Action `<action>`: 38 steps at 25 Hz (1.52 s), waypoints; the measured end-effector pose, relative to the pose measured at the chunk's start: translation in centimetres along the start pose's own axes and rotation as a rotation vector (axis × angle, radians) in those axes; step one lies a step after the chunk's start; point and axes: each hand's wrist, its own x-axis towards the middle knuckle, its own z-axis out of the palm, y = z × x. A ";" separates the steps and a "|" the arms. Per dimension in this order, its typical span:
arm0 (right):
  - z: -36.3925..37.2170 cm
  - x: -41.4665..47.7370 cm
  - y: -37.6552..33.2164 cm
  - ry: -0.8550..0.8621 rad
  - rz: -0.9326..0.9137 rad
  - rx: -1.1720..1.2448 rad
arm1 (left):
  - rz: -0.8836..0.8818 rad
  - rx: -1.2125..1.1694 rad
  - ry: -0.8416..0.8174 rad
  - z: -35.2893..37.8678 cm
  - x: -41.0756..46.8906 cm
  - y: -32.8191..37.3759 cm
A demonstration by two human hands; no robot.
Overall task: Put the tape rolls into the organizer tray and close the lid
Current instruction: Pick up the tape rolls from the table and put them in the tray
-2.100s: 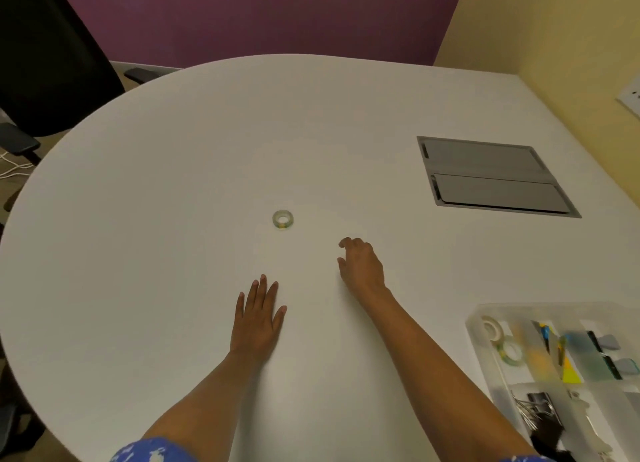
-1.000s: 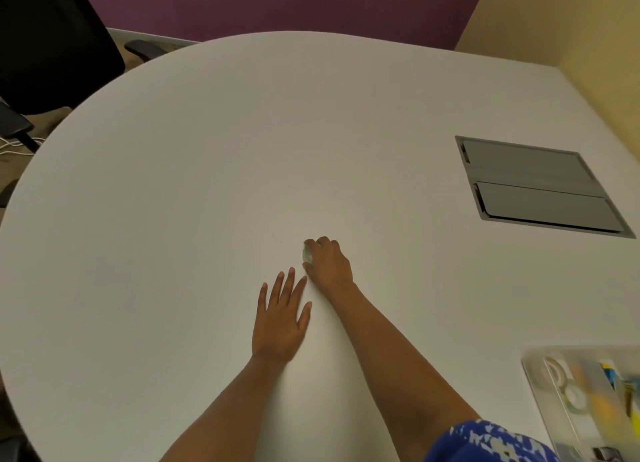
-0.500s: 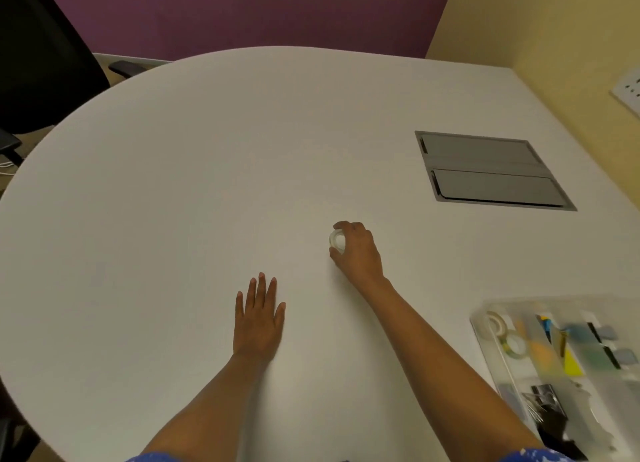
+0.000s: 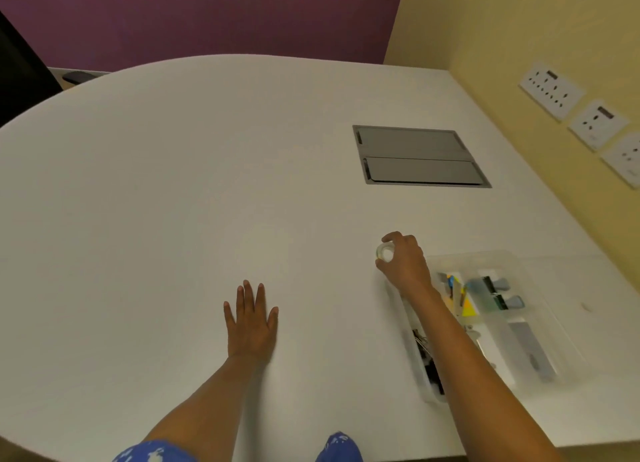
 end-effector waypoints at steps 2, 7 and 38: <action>-1.4 -0.8 2.9 -0.018 0.030 -0.062 | 0.000 0.008 -0.001 0.9 -0.9 2.0; -2.1 -2.5 7.7 -0.250 0.033 -0.259 | -0.009 0.013 0.003 2.7 -2.8 5.3; -0.7 -1.7 9.2 -0.145 0.042 -0.017 | 0.067 -0.012 -0.047 1.9 -4.2 7.5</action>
